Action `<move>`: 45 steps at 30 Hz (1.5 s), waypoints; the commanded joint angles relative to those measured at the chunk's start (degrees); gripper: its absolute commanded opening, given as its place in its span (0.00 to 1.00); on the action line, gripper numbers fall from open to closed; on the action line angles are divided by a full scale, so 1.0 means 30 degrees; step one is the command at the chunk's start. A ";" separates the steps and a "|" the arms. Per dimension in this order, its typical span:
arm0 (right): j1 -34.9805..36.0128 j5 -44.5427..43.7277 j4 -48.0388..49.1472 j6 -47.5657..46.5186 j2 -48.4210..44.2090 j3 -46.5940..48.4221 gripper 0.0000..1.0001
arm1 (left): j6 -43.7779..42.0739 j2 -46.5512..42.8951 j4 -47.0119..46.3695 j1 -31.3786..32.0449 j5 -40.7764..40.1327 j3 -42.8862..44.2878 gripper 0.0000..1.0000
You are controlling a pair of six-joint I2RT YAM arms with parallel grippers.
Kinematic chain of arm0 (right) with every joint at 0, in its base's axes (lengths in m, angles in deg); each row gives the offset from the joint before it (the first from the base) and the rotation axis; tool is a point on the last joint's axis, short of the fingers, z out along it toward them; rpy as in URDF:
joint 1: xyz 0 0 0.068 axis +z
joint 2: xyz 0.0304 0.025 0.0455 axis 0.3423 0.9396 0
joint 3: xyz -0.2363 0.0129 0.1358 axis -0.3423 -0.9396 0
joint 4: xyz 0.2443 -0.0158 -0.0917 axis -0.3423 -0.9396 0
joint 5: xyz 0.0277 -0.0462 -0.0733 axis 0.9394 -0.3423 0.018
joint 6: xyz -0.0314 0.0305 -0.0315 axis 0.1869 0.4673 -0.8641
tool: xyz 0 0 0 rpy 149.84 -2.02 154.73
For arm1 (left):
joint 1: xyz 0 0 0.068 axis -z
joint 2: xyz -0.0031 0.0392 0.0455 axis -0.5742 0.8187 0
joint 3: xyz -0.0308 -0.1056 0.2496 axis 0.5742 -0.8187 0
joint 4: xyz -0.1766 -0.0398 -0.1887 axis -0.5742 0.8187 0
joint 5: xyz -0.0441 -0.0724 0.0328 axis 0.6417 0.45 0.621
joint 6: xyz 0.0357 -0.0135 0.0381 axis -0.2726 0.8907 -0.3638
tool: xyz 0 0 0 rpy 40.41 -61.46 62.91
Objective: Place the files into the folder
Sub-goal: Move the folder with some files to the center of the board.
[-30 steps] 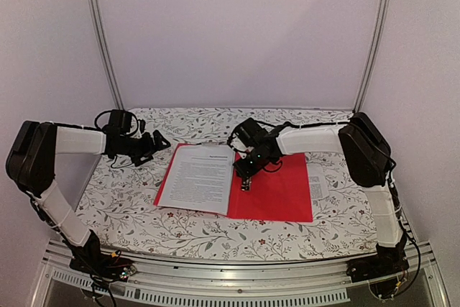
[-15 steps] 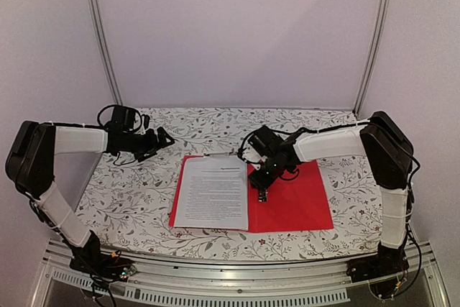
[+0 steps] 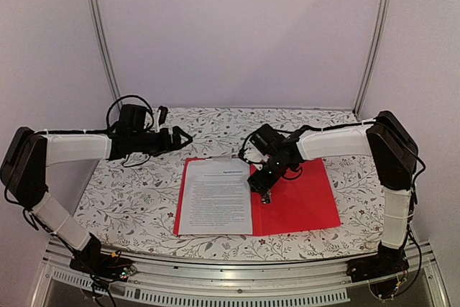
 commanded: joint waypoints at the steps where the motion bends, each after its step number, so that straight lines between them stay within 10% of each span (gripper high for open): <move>1: 0.0098 0.0597 -0.0468 0.0458 -0.0783 0.1231 0.79 | -0.0430 -0.1024 -0.2015 0.0982 0.1513 -0.1223 1.00; 16: -0.0472 -0.1056 -0.1059 0.1981 -0.0068 0.5546 0.83 | 0.0036 0.1125 -0.2716 0.4028 0.4951 -0.1872 1.00; 45: -0.2122 0.5160 0.0318 0.9737 0.6049 1.0700 0.83 | -0.0748 0.4795 0.1803 0.4699 0.5439 -0.0169 1.00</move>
